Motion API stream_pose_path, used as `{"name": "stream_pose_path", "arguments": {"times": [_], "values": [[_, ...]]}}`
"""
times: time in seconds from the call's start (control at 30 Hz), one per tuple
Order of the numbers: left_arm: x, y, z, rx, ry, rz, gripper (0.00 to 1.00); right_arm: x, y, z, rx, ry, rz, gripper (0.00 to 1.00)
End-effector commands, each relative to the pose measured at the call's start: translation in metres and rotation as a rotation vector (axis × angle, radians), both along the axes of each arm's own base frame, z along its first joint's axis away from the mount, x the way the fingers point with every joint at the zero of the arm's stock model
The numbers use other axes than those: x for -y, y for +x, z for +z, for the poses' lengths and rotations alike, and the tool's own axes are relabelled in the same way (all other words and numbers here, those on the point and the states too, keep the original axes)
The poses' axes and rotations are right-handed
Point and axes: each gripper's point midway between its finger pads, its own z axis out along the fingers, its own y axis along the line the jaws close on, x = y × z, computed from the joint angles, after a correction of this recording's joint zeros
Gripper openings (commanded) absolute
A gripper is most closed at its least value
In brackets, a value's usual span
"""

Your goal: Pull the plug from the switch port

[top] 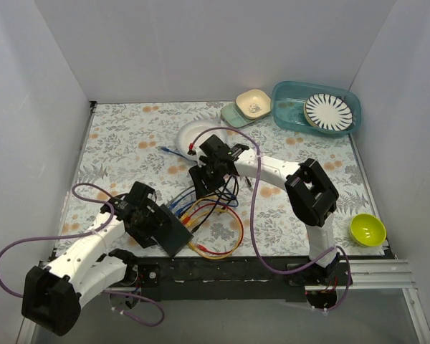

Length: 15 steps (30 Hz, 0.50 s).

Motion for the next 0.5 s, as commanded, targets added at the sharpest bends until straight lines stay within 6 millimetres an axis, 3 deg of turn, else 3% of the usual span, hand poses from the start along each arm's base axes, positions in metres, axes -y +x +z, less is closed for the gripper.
{"name": "stream_pose_path", "arguments": {"times": [0.0, 0.07, 0.2, 0.33, 0.37, 0.43, 0.47], "values": [[0.010, -0.001, -0.011, -0.035, -0.027, -0.070, 0.72, -0.001, -0.018, 0.008, -0.034, 0.064, 0.058, 0.54], [0.010, -0.001, -0.015, -0.051, -0.018, -0.080, 0.71, 0.002, -0.024, 0.006, -0.048, 0.070, 0.074, 0.47], [0.009, 0.009, -0.019, -0.044, 0.012, -0.099, 0.71, 0.011, -0.024, 0.011, -0.021, 0.060, 0.043, 0.15], [0.014, 0.034, -0.002, 0.011, 0.027, -0.110, 0.76, 0.027, -0.014, 0.022, -0.002, 0.060, -0.055, 0.03], [0.015, 0.040, 0.001, 0.024, 0.030, -0.119, 0.77, 0.037, -0.017, 0.016, -0.032, 0.047, -0.104, 0.01], [0.025, 0.063, 0.022, 0.106, 0.007, -0.135, 0.83, 0.050, -0.004, 0.031, -0.014, 0.099, -0.182, 0.01], [0.027, 0.068, 0.028, 0.129, 0.003, -0.154, 0.86, 0.063, -0.010, 0.021, -0.047, 0.089, -0.213, 0.01]]}}
